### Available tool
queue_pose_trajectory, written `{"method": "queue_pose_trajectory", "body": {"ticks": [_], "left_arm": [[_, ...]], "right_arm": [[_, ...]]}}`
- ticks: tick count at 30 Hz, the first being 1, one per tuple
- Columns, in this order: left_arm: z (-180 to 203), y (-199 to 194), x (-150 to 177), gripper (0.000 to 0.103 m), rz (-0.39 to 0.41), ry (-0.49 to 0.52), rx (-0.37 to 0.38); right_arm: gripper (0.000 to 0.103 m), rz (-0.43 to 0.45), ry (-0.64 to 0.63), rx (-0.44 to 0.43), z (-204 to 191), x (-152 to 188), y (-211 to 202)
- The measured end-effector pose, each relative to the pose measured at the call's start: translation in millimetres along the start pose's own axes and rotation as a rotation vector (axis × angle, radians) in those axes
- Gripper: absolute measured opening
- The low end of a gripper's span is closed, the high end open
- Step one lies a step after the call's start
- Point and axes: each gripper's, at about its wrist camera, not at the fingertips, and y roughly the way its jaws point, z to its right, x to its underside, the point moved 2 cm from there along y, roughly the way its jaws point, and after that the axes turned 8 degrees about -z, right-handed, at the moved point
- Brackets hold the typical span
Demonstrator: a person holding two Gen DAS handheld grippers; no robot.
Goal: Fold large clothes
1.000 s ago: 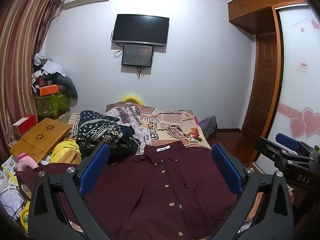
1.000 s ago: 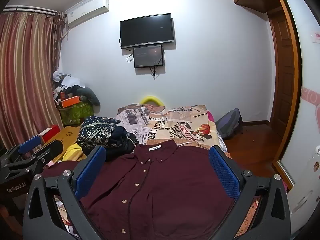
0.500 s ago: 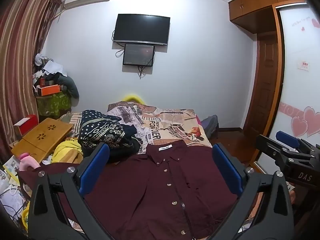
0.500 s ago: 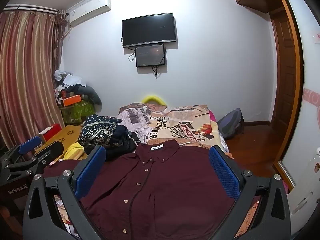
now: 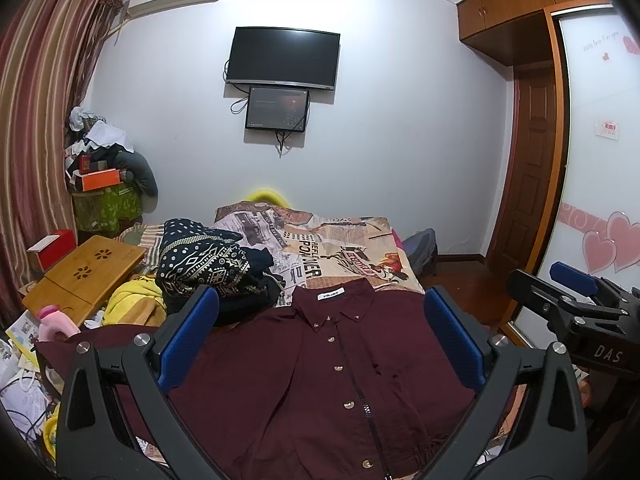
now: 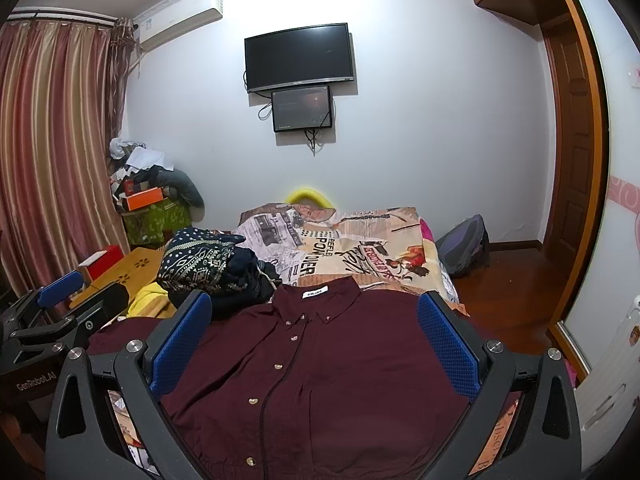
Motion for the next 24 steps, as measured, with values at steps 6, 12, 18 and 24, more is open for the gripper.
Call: {"method": "queue_pose_trajectory", "body": {"ticks": [6, 12, 18, 24], "left_arm": [[2.2, 0.3, 2.1, 0.103, -0.002, -0.004, -0.003], [-2.6, -0.1, 3.0, 0.103, -0.004, -0.008, -0.004], [-3.7, -2.0, 5.9, 0.103, -0.005, -0.012, -0.003], [-6.3, 1.1, 2.6, 0.103, -0.007, -0.012, -0.002]], "right_arm": [[0.102, -0.002, 0.001, -0.002, -0.6, 0.7, -0.1], [0.102, -0.007, -0.002, -0.004, -2.7, 4.0, 2.2], [0.102, -0.008, -0.002, -0.004, -2.5, 4.2, 2.8], [0.102, -0.009, -0.002, -0.004, -2.3, 3.9, 2.9]]}}
